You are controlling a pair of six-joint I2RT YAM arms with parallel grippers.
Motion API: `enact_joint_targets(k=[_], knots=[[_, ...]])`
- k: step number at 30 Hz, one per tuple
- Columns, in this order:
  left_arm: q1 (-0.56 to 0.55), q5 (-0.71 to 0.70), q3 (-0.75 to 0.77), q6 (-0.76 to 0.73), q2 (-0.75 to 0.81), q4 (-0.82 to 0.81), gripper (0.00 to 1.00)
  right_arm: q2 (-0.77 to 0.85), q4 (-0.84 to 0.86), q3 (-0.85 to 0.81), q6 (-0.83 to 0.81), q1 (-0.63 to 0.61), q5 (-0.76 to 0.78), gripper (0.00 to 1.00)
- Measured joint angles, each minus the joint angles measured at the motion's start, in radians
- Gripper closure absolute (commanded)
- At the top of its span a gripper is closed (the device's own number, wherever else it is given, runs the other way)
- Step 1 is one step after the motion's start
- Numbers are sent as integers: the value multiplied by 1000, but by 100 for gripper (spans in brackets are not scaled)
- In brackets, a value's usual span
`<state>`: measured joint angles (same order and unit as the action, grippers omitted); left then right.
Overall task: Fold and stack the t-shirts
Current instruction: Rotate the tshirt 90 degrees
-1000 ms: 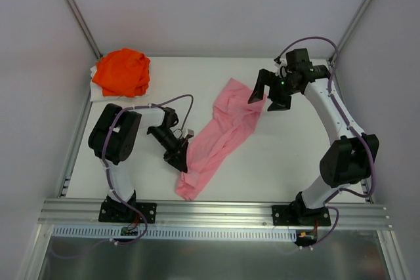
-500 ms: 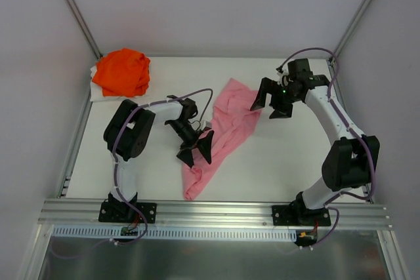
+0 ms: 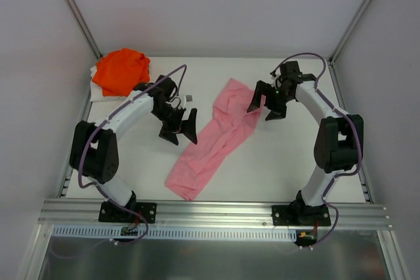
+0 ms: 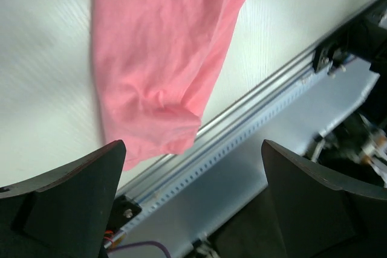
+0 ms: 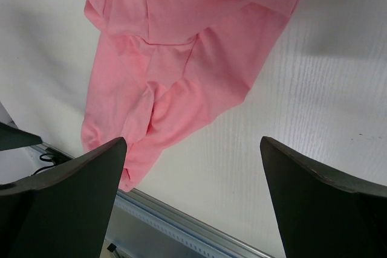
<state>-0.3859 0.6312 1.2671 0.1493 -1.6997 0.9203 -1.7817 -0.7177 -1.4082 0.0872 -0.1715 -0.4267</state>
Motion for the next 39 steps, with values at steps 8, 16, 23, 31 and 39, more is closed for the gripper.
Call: enact_joint_targets(k=[8,16,23,31,39], knots=[[22,-207,31,28,272,-81,1,-24,19,-24,-14,3,5,0],[27,-329,2,47,395,-213,1,-127,47,-46,-17,47,22,0],[27,-358,-37,48,478,-308,1,-280,59,-198,-2,63,16,0],[27,-375,-39,48,489,-339,1,-362,74,-307,25,63,-8,0],[27,-375,-39,47,488,-339,1,-425,87,-348,56,63,-26,0]])
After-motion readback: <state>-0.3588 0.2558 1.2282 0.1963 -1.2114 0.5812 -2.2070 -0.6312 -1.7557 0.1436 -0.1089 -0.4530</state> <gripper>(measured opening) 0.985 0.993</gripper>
